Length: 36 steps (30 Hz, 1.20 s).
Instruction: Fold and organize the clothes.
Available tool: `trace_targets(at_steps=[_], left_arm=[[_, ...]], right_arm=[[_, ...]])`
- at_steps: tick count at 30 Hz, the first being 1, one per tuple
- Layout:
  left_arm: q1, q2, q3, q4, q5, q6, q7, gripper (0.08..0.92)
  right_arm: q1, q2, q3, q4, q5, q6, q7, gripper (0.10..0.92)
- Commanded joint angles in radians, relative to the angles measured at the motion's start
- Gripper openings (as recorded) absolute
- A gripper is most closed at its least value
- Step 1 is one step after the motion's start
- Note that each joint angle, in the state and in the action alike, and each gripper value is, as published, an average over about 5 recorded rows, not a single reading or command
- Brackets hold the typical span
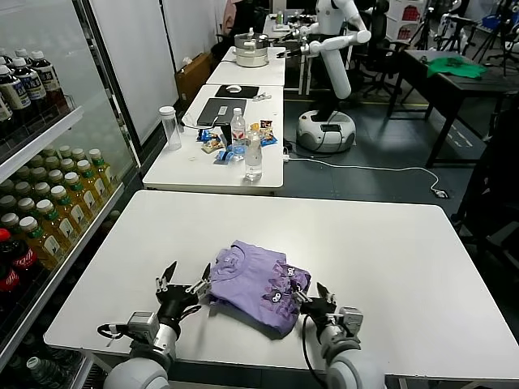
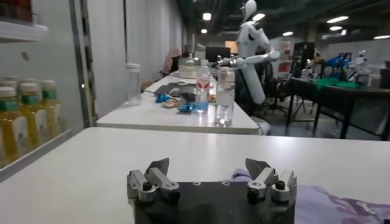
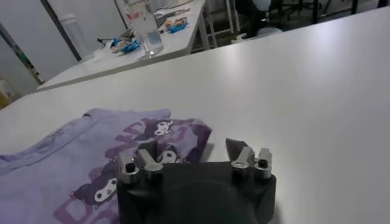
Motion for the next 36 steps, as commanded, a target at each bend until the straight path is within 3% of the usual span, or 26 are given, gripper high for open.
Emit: trace_targets(at_steps=[1,12,20,27,31,36], left_arm=[[0.043,0.006,-0.056,-0.003,0.006,-0.014,-0.004,0.823],[0.046,0.010,-0.056,0.011,0.003,-0.016,-0.004,0.823],[0.048,0.013,-0.058,0.018,-0.001,-0.016,-0.004,0.823],[0.052,0.012,-0.059,0.014,0.000,-0.016,-0.002,0.823],[0.050,0.010,-0.058,0.014,0.000,-0.016,0.000,0.823],[0.041,0.007,-0.052,0.020,0.000,-0.016,0.001,0.823]], right_arm=[[0.074,0.063,-0.048,-0.092,0.021,0.009,0.050,0.707],[0.191,-0.018,-0.027,-0.180,0.012,-0.031,0.020,0.396],[0.437,-0.117,-0.027,-0.371,-0.053,-0.061,-0.061,0.179],[0.612,-0.191,-0.037,-0.552,-0.184,-0.054,-0.232,0.146],[0.630,-0.224,-0.044,-0.620,-0.297,0.071,-0.294,0.150],[0.605,-0.243,-0.029,-0.647,-0.360,0.294,-0.281,0.257]])
